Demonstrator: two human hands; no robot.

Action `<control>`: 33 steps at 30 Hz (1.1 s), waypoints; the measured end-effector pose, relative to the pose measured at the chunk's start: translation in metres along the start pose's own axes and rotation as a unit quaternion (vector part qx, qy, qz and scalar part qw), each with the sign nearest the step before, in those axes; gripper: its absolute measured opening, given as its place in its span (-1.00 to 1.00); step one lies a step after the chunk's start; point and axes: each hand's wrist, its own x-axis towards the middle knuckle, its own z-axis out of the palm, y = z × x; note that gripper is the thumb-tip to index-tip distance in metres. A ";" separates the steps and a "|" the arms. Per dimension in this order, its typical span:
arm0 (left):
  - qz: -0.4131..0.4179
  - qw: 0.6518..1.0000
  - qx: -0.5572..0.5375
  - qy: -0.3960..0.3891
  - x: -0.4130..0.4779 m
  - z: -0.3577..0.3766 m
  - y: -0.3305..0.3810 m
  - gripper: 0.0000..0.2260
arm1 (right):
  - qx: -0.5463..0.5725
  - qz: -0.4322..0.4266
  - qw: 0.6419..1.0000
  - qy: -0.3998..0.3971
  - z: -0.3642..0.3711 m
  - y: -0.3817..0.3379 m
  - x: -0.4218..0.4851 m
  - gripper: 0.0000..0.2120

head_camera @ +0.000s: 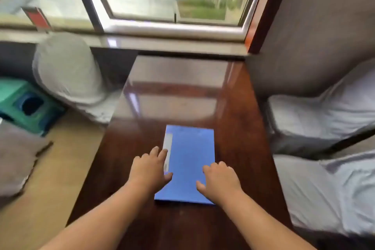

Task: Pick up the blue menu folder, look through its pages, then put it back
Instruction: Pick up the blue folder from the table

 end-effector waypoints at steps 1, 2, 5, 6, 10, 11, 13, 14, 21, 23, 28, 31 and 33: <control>-0.005 0.999 -0.003 -0.035 -0.002 0.019 0.001 -0.21 | -0.001 0.003 0.999 -0.035 0.023 -0.003 0.000 -0.45; -0.019 0.998 -0.017 -0.056 -0.001 0.040 0.003 -0.21 | 0.012 0.005 0.998 -0.062 0.045 -0.005 0.003 -0.45; -0.110 0.980 -0.121 -0.113 -0.012 0.095 0.008 -0.18 | 0.051 0.024 0.993 -0.105 0.102 -0.008 -0.005 -0.41; -0.137 0.969 -0.164 -0.123 -0.012 0.106 0.012 -0.16 | 0.056 0.024 0.992 -0.107 0.114 -0.008 -0.006 -0.39; -0.244 0.903 -0.343 -0.089 0.005 0.121 0.020 -0.14 | 0.074 0.027 0.994 -0.073 0.135 -0.005 -0.002 -0.35; -0.267 0.881 -0.378 -0.098 0.010 0.119 0.020 -0.19 | 0.077 0.032 0.994 -0.068 0.136 -0.003 0.000 -0.36; -0.275 0.849 -0.436 -0.120 0.016 0.111 0.022 -0.47 | 0.096 0.038 0.992 -0.066 0.132 0.002 0.001 -0.37; -0.262 0.842 -0.458 -0.115 0.017 0.105 0.025 -0.63 | 0.115 0.045 0.990 -0.070 0.128 0.006 0.000 -0.38; -0.144 0.792 -0.593 0.014 0.009 -0.005 0.030 -0.82 | 0.534 0.238 0.811 -0.011 0.035 0.053 -0.004 -0.41; -0.110 0.742 -0.661 0.028 0.000 -0.057 0.027 -0.81 | 0.669 0.192 0.718 0.013 -0.013 0.065 -0.007 -0.67; -0.016 0.785 -0.582 0.211 -0.024 -0.187 0.021 -0.24 | 0.740 0.009 0.656 0.151 -0.151 0.061 -0.034 -0.78; 0.014 0.878 -0.380 0.291 -0.054 -0.251 0.018 0.22 | 0.725 -0.057 0.652 0.215 -0.224 0.047 -0.060 -0.77; 0.027 0.906 -0.295 0.301 -0.071 -0.280 0.015 0.37 | 0.712 -0.084 0.649 0.255 -0.261 0.043 -0.078 -0.77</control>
